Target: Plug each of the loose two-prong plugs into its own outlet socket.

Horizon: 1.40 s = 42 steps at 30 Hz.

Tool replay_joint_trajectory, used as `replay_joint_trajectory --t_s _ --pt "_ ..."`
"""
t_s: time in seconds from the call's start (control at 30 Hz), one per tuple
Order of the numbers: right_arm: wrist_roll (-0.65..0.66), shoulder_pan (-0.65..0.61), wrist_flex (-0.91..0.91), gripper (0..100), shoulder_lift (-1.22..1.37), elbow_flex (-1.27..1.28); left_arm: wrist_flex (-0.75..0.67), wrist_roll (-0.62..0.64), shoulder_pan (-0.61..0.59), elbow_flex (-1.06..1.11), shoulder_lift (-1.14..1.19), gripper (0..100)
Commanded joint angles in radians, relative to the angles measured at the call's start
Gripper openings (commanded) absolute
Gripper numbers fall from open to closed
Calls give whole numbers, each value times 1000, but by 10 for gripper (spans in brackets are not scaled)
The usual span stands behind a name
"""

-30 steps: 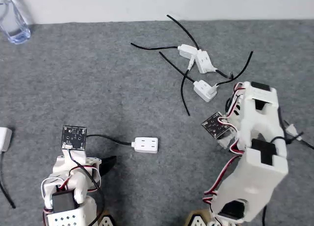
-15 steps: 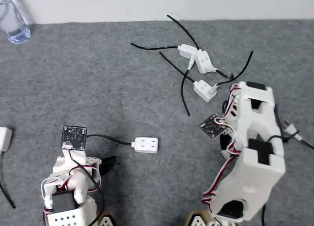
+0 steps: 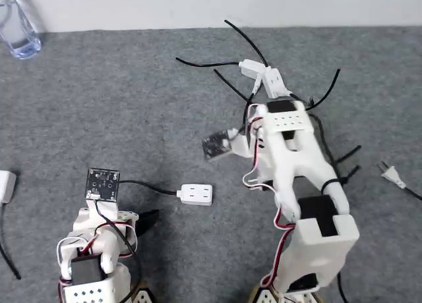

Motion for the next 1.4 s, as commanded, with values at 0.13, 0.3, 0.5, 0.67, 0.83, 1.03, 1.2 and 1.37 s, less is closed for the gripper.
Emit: replay_joint_trajectory --t_s 0.13,0.3,0.5,0.67,0.83,1.03,1.2,1.37 --pt "-330 -16 -53 8 -45 -15 -11 14 6 -4 -15 415" --pt "-345 -19 -166 8 -50 150 -11 14 6 -4 -15 415" --pt "-347 -19 -285 12 -53 236 -11 14 6 -4 -15 415" --pt "-342 -19 -272 97 -54 241 -11 14 6 -4 -15 415" --pt "-347 -19 -246 269 -54 239 -11 14 6 -4 -15 415" --pt "-344 -19 -214 205 -56 238 -11 14 6 -4 -15 415" --pt "-344 -16 -209 203 -56 238 -11 14 6 -4 -15 415" --pt "-344 -16 -205 160 -56 242 -11 14 3 -4 -15 415"
